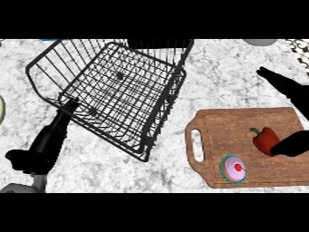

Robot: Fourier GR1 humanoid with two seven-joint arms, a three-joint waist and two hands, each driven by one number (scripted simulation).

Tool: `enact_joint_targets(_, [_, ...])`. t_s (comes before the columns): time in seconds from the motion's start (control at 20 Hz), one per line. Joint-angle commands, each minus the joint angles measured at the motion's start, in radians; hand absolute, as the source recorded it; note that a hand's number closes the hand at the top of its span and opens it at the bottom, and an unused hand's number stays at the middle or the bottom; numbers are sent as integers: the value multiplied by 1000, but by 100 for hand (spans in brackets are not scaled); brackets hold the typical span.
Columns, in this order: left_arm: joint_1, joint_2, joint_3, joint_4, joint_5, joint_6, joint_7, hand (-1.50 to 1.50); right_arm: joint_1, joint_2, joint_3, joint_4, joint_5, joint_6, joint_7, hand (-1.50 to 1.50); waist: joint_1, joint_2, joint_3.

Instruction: Pick the bell pepper from the cutting board and place it in the tiered basket

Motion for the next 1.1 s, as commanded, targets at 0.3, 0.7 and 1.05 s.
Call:
enact_joint_targets(0.3, [-32, -48, -49, 26, -11, -12, 76, 0, -35, -235, 47, -337, -68, 360, 431, -150, 0, 11, -3])
enact_joint_targets(0.7, [-131, -73, -1, 130, -15, -51, 61, 0, 52, -85, 74, -415, 102, 258, 591, -150, 15, 21, 0])
enact_joint_targets(1.05, [-54, -61, -20, 15, -40, -57, 91, 0, 94, -86, 68, -353, 195, 314, 661, -150, 31, 20, 1])
